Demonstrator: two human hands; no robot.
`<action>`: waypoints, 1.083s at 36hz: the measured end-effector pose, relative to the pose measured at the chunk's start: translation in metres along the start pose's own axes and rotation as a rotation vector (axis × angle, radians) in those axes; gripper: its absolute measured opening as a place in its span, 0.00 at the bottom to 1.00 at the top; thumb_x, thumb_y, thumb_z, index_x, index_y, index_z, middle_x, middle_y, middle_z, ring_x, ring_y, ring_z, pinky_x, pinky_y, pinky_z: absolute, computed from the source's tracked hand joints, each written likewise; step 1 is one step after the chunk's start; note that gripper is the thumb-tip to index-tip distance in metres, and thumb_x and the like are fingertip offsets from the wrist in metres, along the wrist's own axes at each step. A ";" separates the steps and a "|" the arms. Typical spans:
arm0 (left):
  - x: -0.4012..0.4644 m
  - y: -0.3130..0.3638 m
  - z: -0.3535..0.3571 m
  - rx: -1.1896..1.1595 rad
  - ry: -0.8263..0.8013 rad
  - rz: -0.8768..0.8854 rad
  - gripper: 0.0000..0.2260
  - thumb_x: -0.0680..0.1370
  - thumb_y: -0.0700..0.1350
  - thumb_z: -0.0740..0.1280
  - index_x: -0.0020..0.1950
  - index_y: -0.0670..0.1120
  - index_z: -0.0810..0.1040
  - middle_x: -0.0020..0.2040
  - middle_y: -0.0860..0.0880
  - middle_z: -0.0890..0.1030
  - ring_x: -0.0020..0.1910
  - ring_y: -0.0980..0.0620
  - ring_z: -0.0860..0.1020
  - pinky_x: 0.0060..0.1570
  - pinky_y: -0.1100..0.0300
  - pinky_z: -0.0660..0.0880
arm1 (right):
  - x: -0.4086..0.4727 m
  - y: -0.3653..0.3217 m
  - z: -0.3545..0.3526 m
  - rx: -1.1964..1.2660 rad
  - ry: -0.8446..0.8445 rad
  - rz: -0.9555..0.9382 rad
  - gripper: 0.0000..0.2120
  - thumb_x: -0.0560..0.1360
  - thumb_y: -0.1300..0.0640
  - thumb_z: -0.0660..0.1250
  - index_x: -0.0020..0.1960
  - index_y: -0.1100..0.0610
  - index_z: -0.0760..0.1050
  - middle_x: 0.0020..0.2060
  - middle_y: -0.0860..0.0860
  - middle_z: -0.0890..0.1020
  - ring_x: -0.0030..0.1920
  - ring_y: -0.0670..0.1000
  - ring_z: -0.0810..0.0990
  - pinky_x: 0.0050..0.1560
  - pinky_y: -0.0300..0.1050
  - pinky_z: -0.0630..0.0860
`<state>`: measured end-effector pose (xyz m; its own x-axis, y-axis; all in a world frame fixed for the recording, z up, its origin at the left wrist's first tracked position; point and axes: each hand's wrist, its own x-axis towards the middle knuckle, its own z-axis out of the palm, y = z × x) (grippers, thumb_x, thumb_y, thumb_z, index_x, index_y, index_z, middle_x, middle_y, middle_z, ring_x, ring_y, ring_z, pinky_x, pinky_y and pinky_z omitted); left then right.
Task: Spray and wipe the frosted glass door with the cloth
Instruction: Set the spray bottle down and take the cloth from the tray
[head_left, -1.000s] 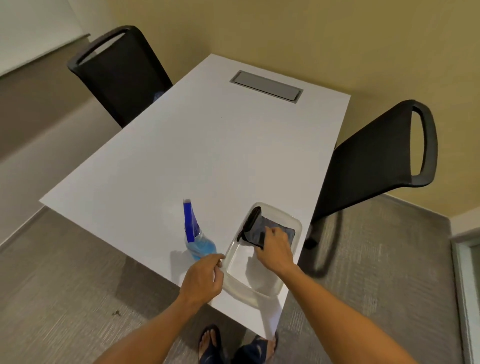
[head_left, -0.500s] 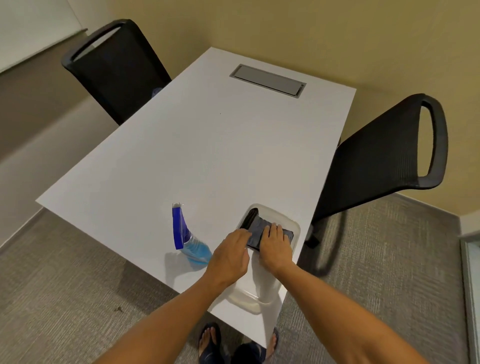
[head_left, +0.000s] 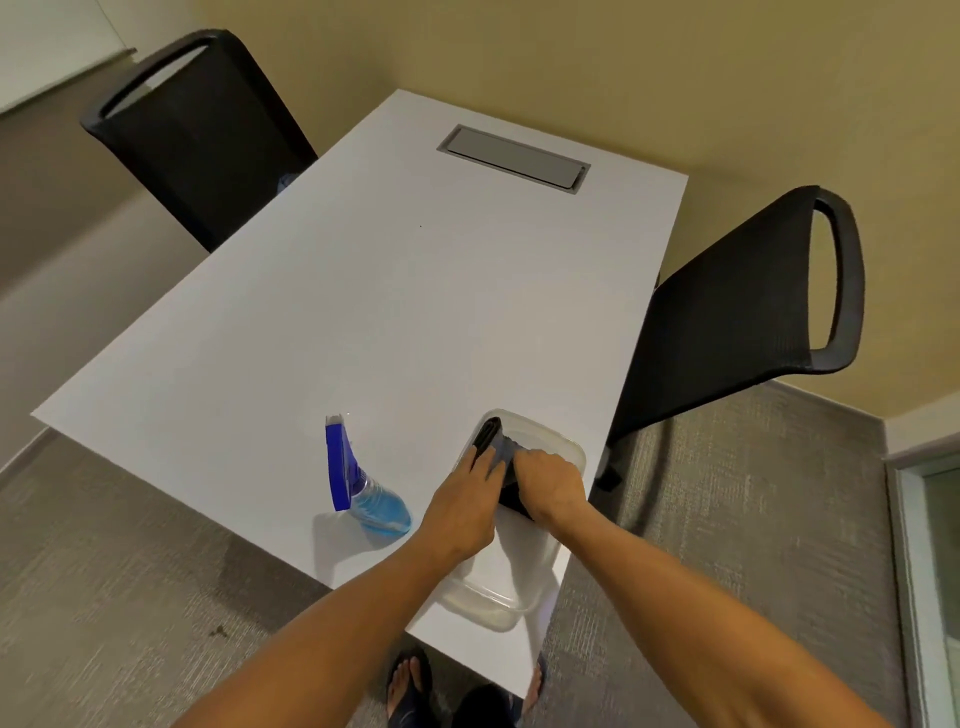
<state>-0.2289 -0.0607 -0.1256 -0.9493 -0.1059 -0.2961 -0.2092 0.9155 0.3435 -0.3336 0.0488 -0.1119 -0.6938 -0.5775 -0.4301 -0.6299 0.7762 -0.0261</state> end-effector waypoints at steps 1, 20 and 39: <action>0.001 0.002 -0.004 0.000 -0.007 0.002 0.33 0.83 0.40 0.66 0.85 0.44 0.57 0.87 0.45 0.57 0.86 0.40 0.55 0.78 0.49 0.69 | -0.002 0.002 -0.005 0.033 0.010 -0.002 0.11 0.80 0.64 0.61 0.61 0.59 0.75 0.53 0.56 0.84 0.50 0.58 0.85 0.47 0.51 0.80; -0.014 0.010 -0.086 0.144 0.210 -0.037 0.18 0.86 0.47 0.63 0.76 0.48 0.75 0.79 0.47 0.74 0.83 0.44 0.64 0.84 0.49 0.59 | -0.076 0.040 -0.080 0.573 0.157 -0.073 0.11 0.80 0.58 0.64 0.58 0.49 0.81 0.52 0.46 0.85 0.51 0.47 0.81 0.47 0.36 0.75; -0.051 0.043 -0.110 -0.949 0.097 0.053 0.15 0.82 0.50 0.71 0.68 0.49 0.77 0.62 0.49 0.82 0.59 0.50 0.80 0.59 0.62 0.77 | -0.223 0.054 -0.085 1.481 0.583 0.342 0.13 0.72 0.54 0.79 0.54 0.48 0.80 0.51 0.60 0.84 0.49 0.54 0.84 0.45 0.48 0.80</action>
<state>-0.2157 -0.0589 0.0026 -0.9695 -0.1438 -0.1985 -0.2277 0.2277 0.9467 -0.2429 0.1980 0.0589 -0.9708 -0.0812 -0.2255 0.2015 0.2332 -0.9513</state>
